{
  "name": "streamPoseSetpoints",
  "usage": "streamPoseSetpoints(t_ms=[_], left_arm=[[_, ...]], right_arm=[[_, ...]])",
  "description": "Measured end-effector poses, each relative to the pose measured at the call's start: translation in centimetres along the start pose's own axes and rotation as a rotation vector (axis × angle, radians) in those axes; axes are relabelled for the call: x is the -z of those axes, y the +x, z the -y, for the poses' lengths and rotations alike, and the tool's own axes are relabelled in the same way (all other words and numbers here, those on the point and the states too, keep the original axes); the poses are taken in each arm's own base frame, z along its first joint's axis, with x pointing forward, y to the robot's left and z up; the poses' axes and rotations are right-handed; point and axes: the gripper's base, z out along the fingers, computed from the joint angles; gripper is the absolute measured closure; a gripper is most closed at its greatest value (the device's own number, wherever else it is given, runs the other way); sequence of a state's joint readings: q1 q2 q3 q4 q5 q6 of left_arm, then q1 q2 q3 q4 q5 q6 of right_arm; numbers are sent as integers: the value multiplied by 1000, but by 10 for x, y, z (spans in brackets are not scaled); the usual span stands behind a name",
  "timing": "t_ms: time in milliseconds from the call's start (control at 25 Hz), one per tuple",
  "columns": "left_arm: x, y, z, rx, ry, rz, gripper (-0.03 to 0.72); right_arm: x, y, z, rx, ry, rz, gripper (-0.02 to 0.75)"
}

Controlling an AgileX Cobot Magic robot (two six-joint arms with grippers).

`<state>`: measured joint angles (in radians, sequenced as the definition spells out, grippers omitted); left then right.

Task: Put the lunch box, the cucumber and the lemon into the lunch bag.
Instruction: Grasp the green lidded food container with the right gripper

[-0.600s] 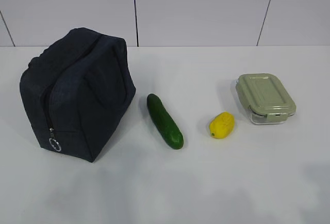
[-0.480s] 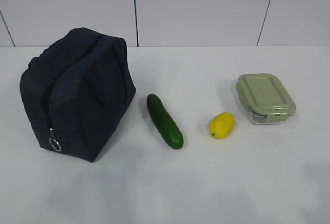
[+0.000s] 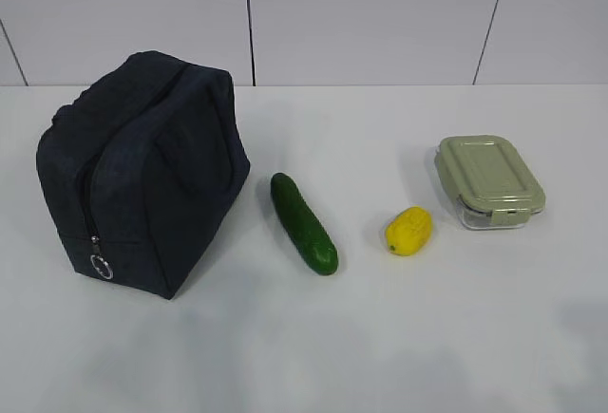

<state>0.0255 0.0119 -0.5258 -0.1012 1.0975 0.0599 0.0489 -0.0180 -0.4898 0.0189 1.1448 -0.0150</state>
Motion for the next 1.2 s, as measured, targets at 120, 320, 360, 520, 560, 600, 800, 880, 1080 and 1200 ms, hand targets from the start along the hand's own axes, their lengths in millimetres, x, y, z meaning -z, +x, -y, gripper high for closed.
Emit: streamPoseSetpoints(t_ms=[120,320,360,520,560,600,800,880,1080,1200], left_arm=[[0,0,0,0,0,0,453],[0,0,0,0,0,0,453],[0,0,0,0,0,0,453],[0,0,0,0,0,0,453],[0,0,0,0,0,0,453],[0,0,0,0,0,0,453],[0,0,0,0,0,0,453],[0,0,0,0,0,0,453],[0,0,0,0,0,0,453],[0,0,0,0,0,0,453]], right_arm=[[0,0,0,0,0,0,462],[0,0,0,0,0,0,462],[0,0,0,0,0,0,462],[0,0,0,0,0,0,462],[0,0,0,0,0,0,462],[0,0,0,0,0,0,462],[0,0,0,0,0,0,462],[0,0,0,0,0,0,462],[0,0,0,0,0,0,462],[0,0,0,0,0,-2,462]])
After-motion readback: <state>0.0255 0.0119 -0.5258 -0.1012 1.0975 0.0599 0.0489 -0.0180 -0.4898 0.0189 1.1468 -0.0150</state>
